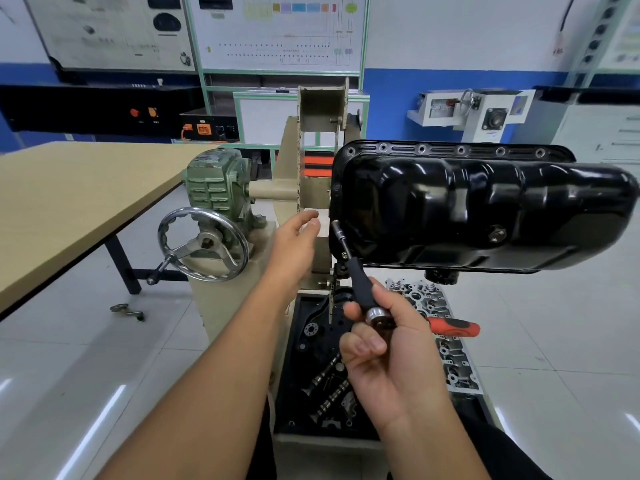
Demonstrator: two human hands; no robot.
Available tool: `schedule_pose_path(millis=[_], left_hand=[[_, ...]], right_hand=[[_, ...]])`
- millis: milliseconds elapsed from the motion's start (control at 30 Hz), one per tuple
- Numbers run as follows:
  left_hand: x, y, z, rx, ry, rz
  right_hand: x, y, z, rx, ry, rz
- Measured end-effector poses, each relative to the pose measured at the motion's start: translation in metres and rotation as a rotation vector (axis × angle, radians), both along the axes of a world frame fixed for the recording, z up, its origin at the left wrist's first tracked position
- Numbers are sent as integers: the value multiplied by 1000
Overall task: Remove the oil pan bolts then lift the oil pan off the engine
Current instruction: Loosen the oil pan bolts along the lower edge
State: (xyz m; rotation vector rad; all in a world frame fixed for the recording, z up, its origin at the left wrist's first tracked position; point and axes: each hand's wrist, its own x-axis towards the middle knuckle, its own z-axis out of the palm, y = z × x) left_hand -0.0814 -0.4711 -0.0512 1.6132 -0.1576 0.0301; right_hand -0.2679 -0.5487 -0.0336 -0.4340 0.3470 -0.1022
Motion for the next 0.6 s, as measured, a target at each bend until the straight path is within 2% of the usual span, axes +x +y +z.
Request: schedule_pose_path(millis=[133,367,600], left_hand=[[12,-15,-6,11,-136,-17],[21,-18,-9,-60,-111,53],[14,-23,-5,-59,-47,-58]], right_hand=[[-1,1,1,-75,32,-78],[-3,9,5,-139,25,-136],[-5,7,5,-136,36,-149]])
